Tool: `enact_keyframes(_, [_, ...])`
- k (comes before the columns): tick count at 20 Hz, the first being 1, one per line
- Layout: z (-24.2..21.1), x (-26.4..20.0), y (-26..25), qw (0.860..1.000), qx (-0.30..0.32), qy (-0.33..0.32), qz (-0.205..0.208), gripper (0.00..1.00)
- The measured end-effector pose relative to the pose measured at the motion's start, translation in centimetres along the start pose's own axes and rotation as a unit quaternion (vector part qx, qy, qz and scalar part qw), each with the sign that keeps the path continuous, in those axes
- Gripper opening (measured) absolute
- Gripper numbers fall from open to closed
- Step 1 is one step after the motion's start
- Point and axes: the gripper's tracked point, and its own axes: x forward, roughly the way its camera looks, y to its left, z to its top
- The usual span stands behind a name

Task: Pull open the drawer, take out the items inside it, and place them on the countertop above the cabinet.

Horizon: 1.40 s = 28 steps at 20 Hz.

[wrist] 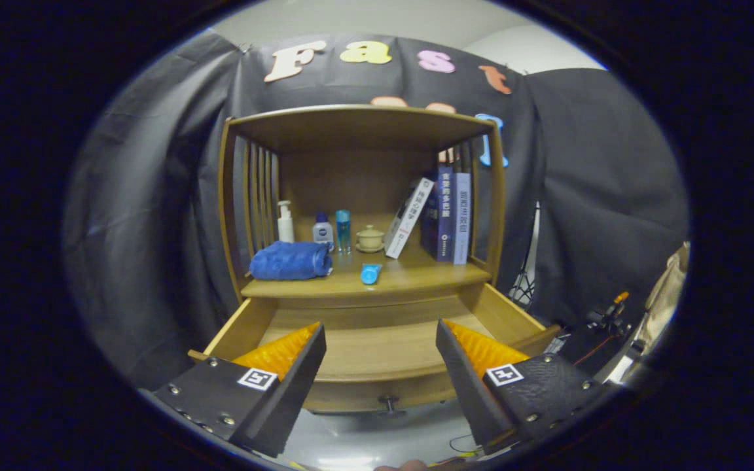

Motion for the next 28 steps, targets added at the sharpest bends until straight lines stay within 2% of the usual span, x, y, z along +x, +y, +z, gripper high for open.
enact_keyframes(2, [-0.5,-0.9,0.3,1.000,-0.004,-0.016,0.014,1.00])
enact_keyframes(5, [-2.7,-1.5,-1.2,1.000,-0.003,-0.024,0.001,1.00])
enact_keyframes(8, [-5.0,-1.6,-0.8,1.000,0.001,-0.017,0.014,1.00])
enact_keyframes(12, [-8.3,-0.9,-0.6,1.000,0.008,0.007,0.021,1.00])
enact_keyframes(16, [-11.9,0.3,-1.4,0.999,0.022,0.043,0.009,1.00])
enact_keyframes(20, [-12.9,1.8,-2.2,0.999,0.012,0.046,0.001,1.00])
enact_keyframes(28, [-14.1,4.9,-1.6,0.999,0.021,0.042,0.013,1.00])
